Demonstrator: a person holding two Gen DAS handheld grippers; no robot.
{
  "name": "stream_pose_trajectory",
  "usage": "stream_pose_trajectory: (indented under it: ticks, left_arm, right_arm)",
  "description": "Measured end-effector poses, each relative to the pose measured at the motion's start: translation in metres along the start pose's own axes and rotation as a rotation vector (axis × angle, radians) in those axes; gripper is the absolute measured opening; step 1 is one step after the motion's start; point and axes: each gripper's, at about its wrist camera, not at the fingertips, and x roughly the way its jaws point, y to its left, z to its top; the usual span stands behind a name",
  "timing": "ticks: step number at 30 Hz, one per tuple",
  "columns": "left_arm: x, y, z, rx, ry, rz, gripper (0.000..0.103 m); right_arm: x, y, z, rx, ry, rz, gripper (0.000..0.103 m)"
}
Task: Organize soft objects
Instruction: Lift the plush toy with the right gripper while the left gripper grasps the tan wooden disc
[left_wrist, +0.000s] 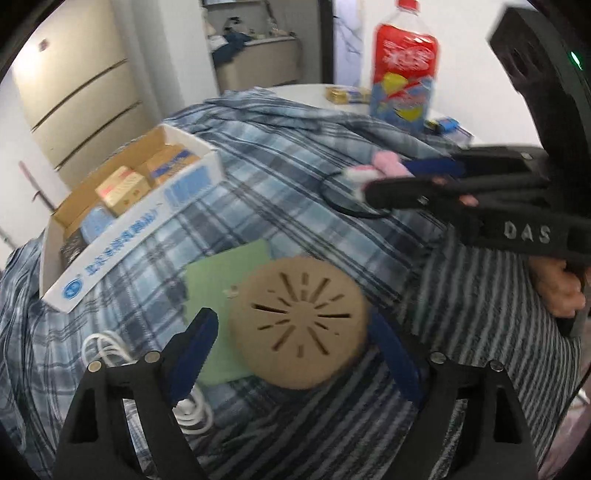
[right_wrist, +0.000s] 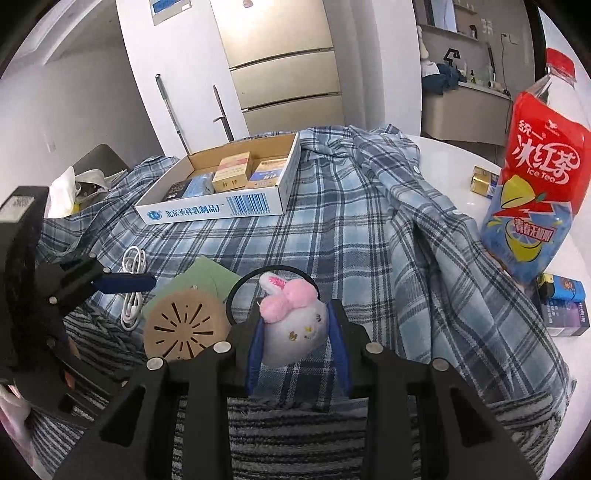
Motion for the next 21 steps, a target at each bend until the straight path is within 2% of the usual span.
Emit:
stream_pose_trajectory:
  ticks: [3,8,16,21]
  left_arm:
    - [0.006,-0.005,0.001,0.023,0.022,0.014,0.087]
    - [0.017,0.005,0.006,-0.020,0.073,-0.041,0.087]
    - [0.020,-0.002,0.006,0.017,0.055,0.003,0.087]
    - [0.017,0.004,0.005,-0.009,0.030,-0.002,0.082]
  right_arm:
    - [0.000,-0.001,0.000,0.004,0.003,0.009,0.032]
    - [0.000,-0.001,-0.001,0.005,0.002,0.013,0.032]
    - [0.000,-0.001,-0.002,0.005,0.005,0.010,0.032]
    - [0.000,-0.001,-0.002,0.005,0.005,0.007,0.032]
